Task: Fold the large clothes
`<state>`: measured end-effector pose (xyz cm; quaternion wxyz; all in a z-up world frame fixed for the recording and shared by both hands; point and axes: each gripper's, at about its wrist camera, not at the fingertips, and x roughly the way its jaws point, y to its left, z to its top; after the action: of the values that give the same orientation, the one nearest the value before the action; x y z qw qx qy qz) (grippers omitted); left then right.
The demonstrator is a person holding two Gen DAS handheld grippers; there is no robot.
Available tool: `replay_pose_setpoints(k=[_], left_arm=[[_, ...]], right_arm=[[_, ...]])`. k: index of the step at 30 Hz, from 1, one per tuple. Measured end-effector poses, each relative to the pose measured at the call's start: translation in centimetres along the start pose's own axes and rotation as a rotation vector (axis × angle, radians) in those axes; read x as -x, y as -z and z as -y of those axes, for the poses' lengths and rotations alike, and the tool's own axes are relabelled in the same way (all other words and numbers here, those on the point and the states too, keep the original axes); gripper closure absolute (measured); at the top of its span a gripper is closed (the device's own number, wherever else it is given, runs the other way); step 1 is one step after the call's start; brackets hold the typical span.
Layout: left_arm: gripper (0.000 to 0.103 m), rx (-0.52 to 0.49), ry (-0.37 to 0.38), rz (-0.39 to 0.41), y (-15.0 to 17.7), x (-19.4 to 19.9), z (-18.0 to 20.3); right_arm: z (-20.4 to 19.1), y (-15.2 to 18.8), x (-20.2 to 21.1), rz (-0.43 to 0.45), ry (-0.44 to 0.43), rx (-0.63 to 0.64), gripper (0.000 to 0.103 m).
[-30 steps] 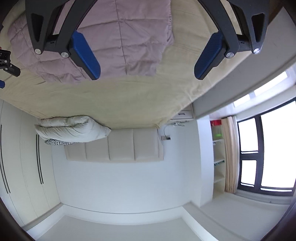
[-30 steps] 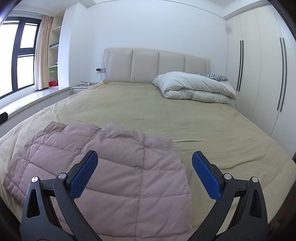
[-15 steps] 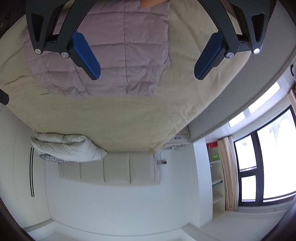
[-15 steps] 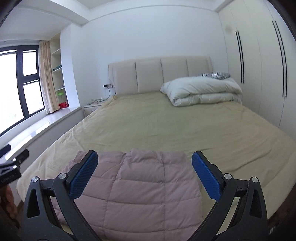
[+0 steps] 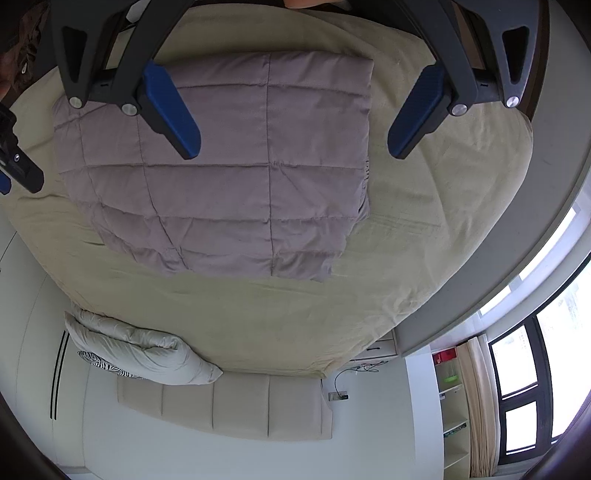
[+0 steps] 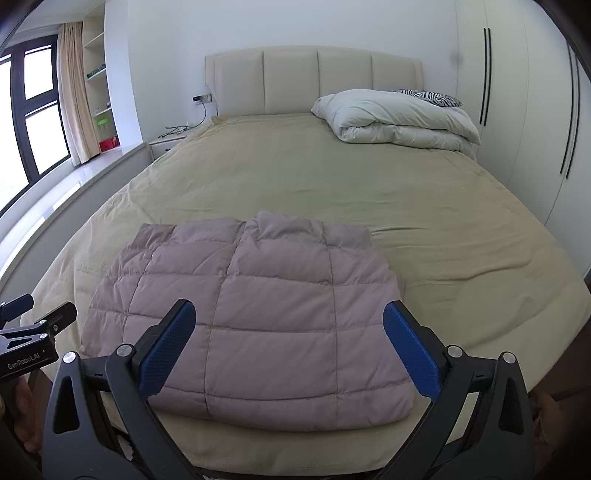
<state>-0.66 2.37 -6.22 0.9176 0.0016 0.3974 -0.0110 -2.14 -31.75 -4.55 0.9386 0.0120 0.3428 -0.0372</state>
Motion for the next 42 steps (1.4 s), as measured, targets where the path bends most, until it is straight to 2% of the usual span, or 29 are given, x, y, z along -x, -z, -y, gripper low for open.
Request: replay_pose_setpoints(k=[4,16,42], left_arm=[[0.000,0.004,0.002,-0.019,0.3,-0.7,-0.1],[0.000,0.003,-0.017,-0.040,0.7,-1.4,-0.2],[0.000,-0.008,-0.016,-0.054,1.0,-1.9,-0.1]], right_arm=[[-0.6,0.8,-1.1,-0.038,0.029,0.019,0.000],[-0.6,1.4,-2.9,-0.107,0.007,0.031,0.000],[-0.9,2.1,-3.7,-0.123,-0.009,0.015,0.000]])
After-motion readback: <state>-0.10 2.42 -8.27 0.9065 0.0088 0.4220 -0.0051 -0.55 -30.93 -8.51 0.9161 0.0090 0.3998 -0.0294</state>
